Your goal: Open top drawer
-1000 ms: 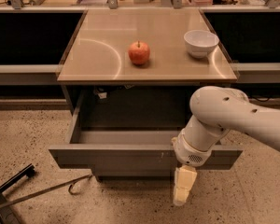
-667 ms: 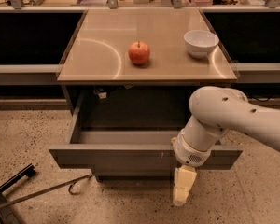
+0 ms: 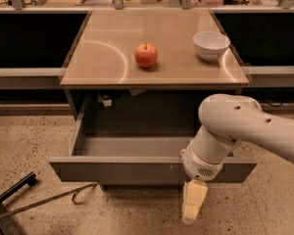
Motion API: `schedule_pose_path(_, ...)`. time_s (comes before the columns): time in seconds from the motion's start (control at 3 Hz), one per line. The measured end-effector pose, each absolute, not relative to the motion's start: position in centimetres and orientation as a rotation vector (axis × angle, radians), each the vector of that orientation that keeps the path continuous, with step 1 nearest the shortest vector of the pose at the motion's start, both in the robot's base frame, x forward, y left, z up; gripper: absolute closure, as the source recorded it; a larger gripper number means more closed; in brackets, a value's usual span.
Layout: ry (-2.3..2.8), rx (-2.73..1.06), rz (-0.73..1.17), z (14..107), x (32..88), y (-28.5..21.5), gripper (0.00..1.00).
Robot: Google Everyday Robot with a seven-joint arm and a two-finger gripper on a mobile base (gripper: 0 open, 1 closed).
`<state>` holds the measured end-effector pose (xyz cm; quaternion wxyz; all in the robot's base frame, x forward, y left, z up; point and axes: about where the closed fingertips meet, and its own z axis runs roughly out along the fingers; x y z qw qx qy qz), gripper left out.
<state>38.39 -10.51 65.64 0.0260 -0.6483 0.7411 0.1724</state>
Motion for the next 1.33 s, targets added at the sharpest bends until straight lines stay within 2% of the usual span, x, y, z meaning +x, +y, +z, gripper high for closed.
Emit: schedule_pose_path(1.33,2.316,-1.986,0.590,66.4,36.4,-10.5,0.00)
